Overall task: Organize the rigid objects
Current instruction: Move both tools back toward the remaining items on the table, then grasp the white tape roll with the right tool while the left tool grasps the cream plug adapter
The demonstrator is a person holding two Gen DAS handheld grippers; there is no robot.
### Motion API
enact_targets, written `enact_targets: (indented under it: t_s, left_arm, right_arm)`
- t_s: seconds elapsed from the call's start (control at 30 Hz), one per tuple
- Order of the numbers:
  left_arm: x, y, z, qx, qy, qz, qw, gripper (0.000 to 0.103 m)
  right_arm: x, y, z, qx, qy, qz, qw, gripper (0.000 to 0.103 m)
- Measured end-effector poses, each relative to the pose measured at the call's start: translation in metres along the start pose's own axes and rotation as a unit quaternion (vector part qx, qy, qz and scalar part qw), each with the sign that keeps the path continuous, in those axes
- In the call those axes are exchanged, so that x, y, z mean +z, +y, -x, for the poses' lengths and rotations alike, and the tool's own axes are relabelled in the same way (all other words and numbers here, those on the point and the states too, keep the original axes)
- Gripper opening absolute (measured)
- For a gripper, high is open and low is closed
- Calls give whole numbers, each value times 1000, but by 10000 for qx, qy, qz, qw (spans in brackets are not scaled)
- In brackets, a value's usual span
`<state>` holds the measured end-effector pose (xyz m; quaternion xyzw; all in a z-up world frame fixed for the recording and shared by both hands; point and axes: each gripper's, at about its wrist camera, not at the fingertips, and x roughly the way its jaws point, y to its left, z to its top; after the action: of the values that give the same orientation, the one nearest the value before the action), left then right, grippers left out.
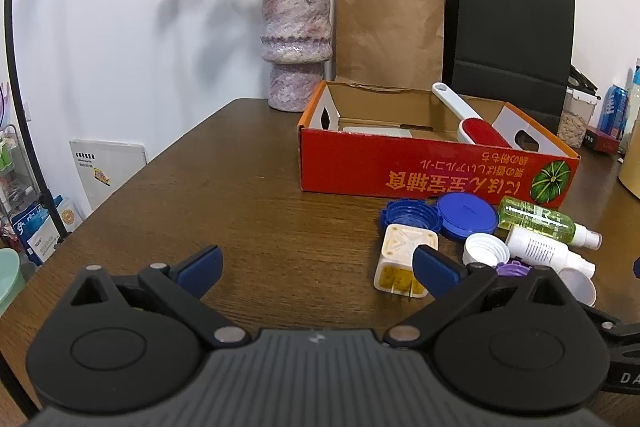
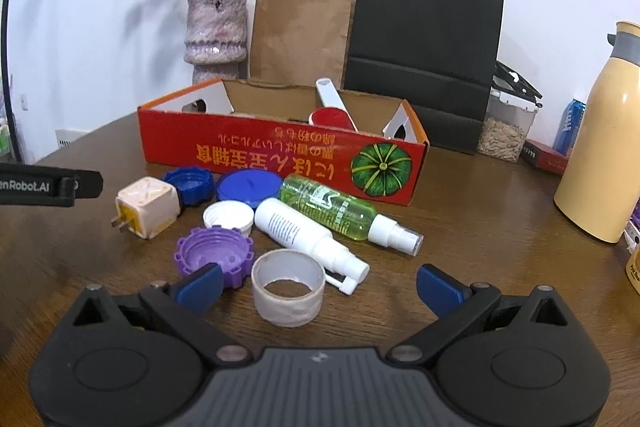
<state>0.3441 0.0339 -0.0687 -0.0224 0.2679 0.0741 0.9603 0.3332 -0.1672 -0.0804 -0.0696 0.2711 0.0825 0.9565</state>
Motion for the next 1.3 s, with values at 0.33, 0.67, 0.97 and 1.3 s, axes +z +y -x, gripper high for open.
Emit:
enact_targets:
  t_s: [0.33, 0.67, 0.97, 1.3]
  left_arm:
    - [-3, -4, -4, -63, 95, -97, 9999, 103]
    - [-3, -10, -18, -195, 218, -153, 9995, 103]
    - [3, -27, -45, -271, 362, -326, 9984, 103]
    - [5, -32, -60, -741, 625, -263, 9949, 46]
  right_arm:
    - [1, 2, -21, 228, 361, -57, 9991, 57]
    - [8, -5, -4, 520, -252, -138, 9982, 42]
    - [13, -16, -10, 489, -535, -301, 9969, 42]
    - [15, -14, -20, 492, -554, -207, 9970, 42]
